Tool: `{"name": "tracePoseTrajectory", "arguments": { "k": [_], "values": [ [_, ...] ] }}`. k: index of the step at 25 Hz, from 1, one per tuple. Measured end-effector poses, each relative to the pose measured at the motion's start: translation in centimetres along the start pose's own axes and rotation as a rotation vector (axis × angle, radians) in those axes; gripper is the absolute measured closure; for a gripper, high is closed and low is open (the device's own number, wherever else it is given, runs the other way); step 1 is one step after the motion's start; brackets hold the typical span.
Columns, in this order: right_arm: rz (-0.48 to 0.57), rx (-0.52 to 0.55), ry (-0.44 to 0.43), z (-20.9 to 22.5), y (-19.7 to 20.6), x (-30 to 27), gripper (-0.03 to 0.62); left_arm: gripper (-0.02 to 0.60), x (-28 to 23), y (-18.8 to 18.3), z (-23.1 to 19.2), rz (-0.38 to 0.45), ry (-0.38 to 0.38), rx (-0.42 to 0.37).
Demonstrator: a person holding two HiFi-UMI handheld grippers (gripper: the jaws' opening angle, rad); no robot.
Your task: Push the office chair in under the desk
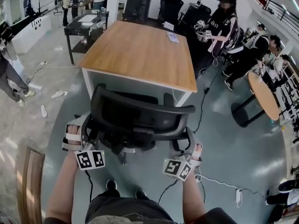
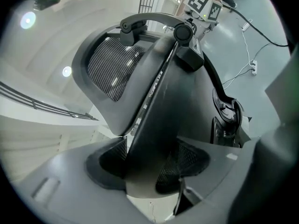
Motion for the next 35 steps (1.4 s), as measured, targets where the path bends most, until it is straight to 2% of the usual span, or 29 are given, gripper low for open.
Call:
{"name": "tracePoseTrajectory", "arguments": {
  "k": [7, 11, 20, 29, 35],
  "values": [
    [-0.031, -0.036, 0.057, -0.1, -3.4, -2.8, 0.31, 0.265, -4.7, 2.6, -1.8, 0.045, 0.024, -0.006],
    [-0.043, -0.025, 0.077, -0.6, -3.1, -3.2, 0.31, 0.268, -5.8, 2.9, -1.9, 0.056, 0.041, -0.015],
    [-0.074, -0.031, 0.082, -1.4, -2.1, -5.2, 0.31, 0.264, -8.5, 3.7, -0.2, 0.088, 0.028, -0.012],
    [-0.092, -0.038, 0.079, 1.7, -0.9, -12.7, 0.31, 0.264, -16.0, 3.3, 0.9, 0.096, 0.018, -0.017],
    [-0.086, -0.032, 0.086, 4.8, -0.8, -16.8, 0.31, 0.261, -21.1, 2.3, 0.2, 0.101, 0.006, -0.013]
  ]
}}
Point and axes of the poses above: the fingertips, and each gripper's own axes: x backward along the fingers, z to its right, y out of its underside, the point moved 10 cm from there along x, backward along the fingers, and after that the axes turned 11 degrees about -y, right-handed, at the moved point
